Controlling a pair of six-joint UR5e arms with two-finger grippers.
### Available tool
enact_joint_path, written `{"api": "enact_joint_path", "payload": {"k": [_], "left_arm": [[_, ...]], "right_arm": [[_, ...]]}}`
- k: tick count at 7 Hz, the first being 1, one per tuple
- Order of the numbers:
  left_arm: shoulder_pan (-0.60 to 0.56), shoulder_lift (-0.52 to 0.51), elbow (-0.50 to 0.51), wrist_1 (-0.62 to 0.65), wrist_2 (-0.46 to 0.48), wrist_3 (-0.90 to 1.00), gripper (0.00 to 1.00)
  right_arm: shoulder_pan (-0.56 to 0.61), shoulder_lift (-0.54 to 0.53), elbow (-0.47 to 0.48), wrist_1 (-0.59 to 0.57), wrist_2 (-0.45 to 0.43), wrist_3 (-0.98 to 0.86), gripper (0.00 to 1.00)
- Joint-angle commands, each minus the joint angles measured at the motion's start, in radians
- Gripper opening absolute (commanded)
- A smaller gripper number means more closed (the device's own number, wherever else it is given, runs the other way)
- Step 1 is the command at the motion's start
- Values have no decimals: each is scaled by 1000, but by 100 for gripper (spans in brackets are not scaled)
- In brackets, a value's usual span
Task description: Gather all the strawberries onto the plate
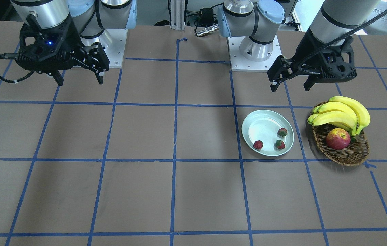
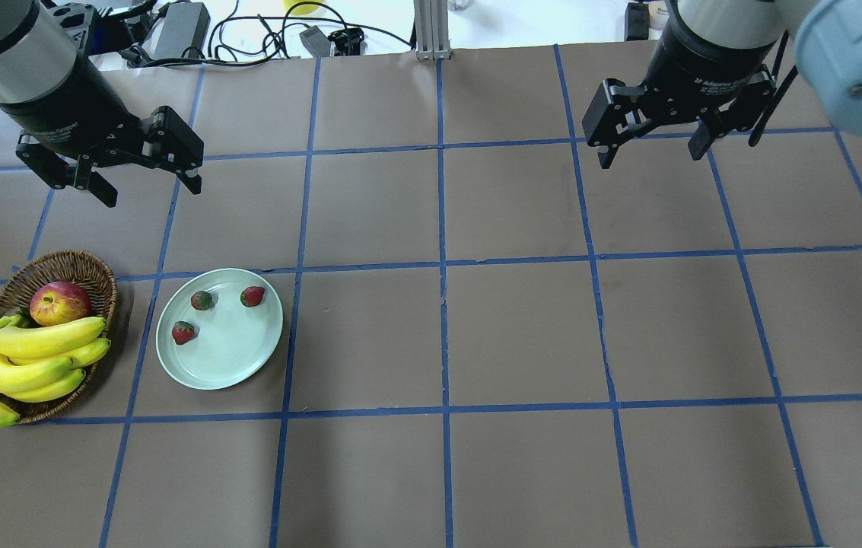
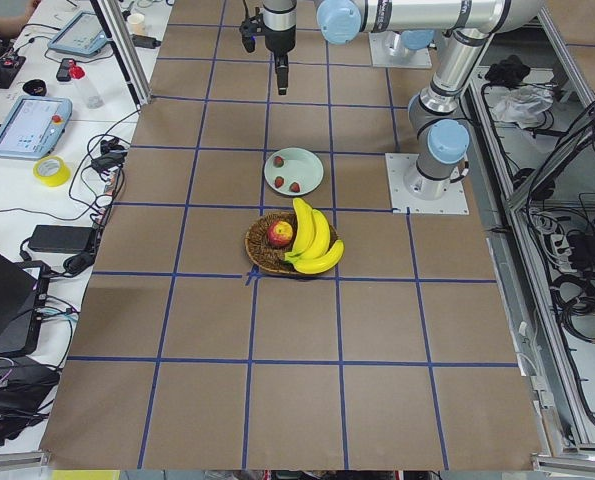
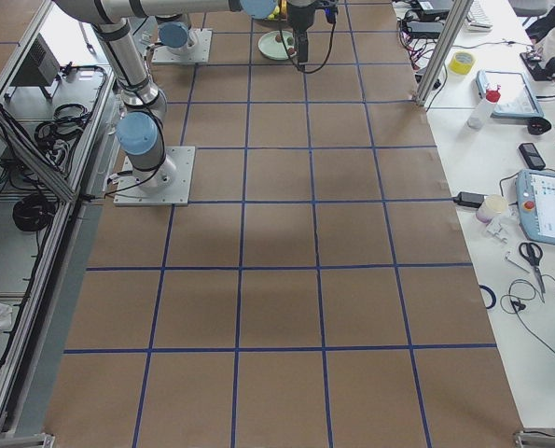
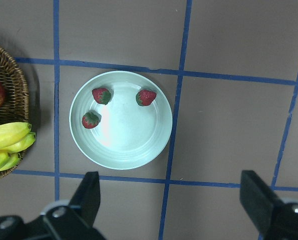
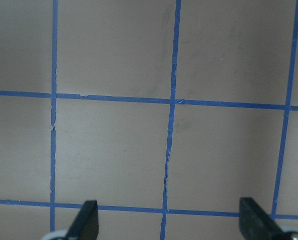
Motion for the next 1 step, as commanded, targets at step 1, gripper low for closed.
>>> {"api": "enact_joint_path", "payload": {"k": [1], "left_arm": [[-25, 4, 2, -3, 4, -2, 100]], "right_arm": [[0, 0, 0, 0, 1, 1, 100]]}}
